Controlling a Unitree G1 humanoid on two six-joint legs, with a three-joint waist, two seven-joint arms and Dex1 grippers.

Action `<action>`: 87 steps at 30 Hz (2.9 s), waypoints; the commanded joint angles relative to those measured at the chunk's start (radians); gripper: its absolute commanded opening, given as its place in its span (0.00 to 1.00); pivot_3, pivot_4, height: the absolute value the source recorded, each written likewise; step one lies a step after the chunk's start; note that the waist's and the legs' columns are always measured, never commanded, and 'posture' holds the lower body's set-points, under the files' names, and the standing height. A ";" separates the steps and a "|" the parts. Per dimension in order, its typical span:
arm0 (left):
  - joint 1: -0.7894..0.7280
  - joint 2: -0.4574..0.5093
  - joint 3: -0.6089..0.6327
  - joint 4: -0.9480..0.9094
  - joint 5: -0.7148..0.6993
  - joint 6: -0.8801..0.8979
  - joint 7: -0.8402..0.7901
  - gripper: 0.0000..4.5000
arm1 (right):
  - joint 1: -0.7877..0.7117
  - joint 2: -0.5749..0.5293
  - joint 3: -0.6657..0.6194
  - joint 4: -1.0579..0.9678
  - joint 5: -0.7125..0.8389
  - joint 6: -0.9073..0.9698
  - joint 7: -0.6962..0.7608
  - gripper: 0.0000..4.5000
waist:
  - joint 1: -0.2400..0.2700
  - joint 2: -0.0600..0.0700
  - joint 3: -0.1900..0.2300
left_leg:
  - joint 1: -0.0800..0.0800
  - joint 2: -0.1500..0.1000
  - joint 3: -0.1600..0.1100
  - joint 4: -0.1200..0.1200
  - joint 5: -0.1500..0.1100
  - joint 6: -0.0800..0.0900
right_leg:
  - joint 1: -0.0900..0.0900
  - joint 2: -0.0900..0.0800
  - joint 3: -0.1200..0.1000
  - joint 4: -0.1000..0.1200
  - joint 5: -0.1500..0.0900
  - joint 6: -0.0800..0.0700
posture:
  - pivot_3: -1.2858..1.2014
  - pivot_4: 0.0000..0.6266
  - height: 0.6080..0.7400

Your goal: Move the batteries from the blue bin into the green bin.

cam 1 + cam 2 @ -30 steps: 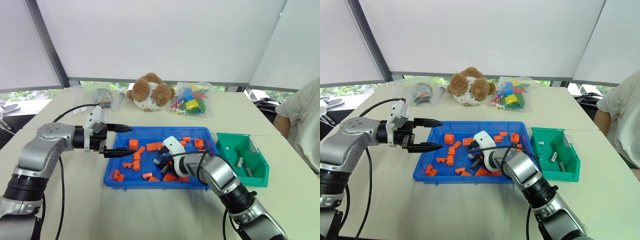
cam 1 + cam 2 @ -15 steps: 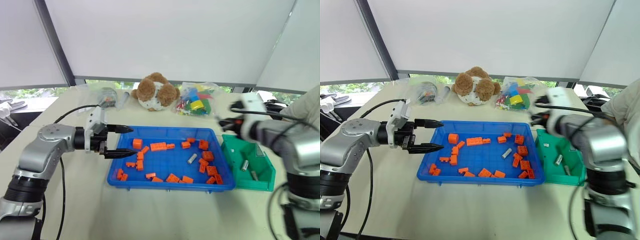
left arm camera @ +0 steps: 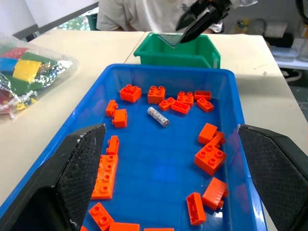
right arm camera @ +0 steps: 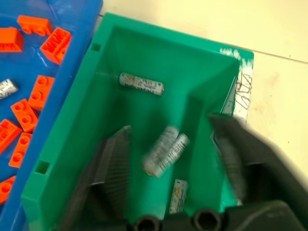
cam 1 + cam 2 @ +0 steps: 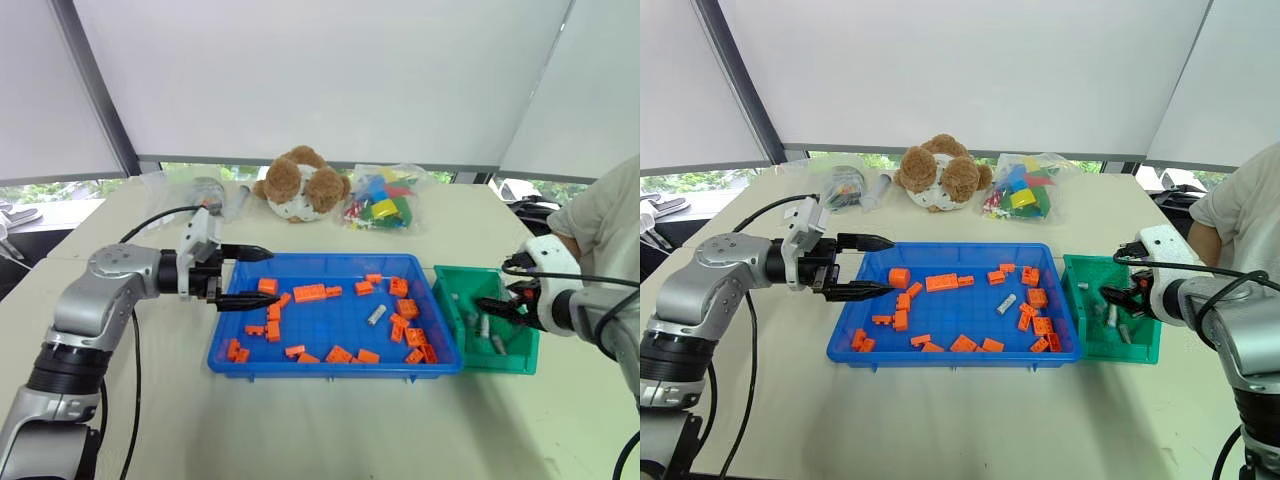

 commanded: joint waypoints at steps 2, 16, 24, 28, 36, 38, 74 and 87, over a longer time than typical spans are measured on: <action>-0.024 0.008 0.011 -0.013 0.002 -0.010 -0.005 1.00 | -0.080 -0.018 -0.011 -0.056 0.040 -0.022 0.024 0.99 | -0.001 0.000 0.000 | 0.000 0.000 0.000 0.000 0.000 0.000 | 0.000 0.000 0.000 0.000 0.000 0.000 | 0.52 0.24 0.96; -0.030 0.005 0.014 -0.028 0.004 0.004 0.001 1.00 | -0.223 0.219 0.413 0.031 0.077 -0.163 0.107 0.99 | 0.006 0.000 0.000 | -0.002 0.000 0.000 0.002 0.000 0.001 | 0.000 0.000 -0.001 0.000 0.000 0.000 | 0.52 0.24 0.96; 0.017 0.029 0.044 -0.078 -0.013 0.024 0.020 1.00 | -0.252 0.261 0.503 0.231 -0.025 -0.285 0.118 0.99 | -0.002 0.000 0.000 | -0.001 0.000 -0.001 0.003 0.000 0.001 | 0.000 0.000 -0.001 0.002 0.000 0.000 | 0.52 0.24 0.96; 0.028 0.035 0.050 -0.093 -0.019 0.030 0.029 1.00 | -0.272 0.293 0.511 0.310 -0.064 -0.319 0.111 0.99 | -0.001 0.000 0.000 | -0.001 0.000 -0.001 0.003 0.000 0.000 | 0.000 0.000 -0.001 0.002 0.000 0.000 | 0.52 0.24 0.96; 0.027 0.037 0.047 -0.094 -0.024 0.030 0.038 1.00 | -0.283 0.335 0.521 0.381 -0.106 -0.324 0.124 0.99 | 0.000 0.000 0.000 | -0.001 0.000 0.000 0.003 0.000 0.000 | 0.000 0.000 -0.001 0.002 0.000 0.000 | 0.52 0.24 0.96; 0.024 0.036 0.045 -0.089 -0.023 0.027 0.037 1.00 | -0.284 0.339 0.520 0.389 -0.113 -0.324 0.127 0.99 | 0.000 0.000 0.000 | -0.001 0.000 0.000 0.003 0.000 0.000 | 0.000 0.000 -0.001 0.002 0.000 0.000 | 0.52 0.24 0.96; -0.017 0.019 0.020 -0.033 -0.024 0.027 -0.008 1.00 | -0.036 -0.194 0.020 0.116 -0.044 -0.260 0.254 0.49 | 0.020 0.001 0.000 | -0.002 0.000 -0.001 0.009 -0.005 0.008 | 0.001 0.000 -0.001 0.002 0.000 0.000 | 0.52 0.24 0.96; -0.036 0.013 0.022 -0.022 -0.024 0.036 -0.010 1.00 | 0.058 -0.195 -0.002 0.120 -0.010 -0.332 0.284 0.98 | 0.027 0.002 0.000 | -0.002 0.000 -0.001 0.012 -0.004 0.007 | 0.001 0.000 0.000 0.004 0.000 0.000 | 0.52 0.24 0.96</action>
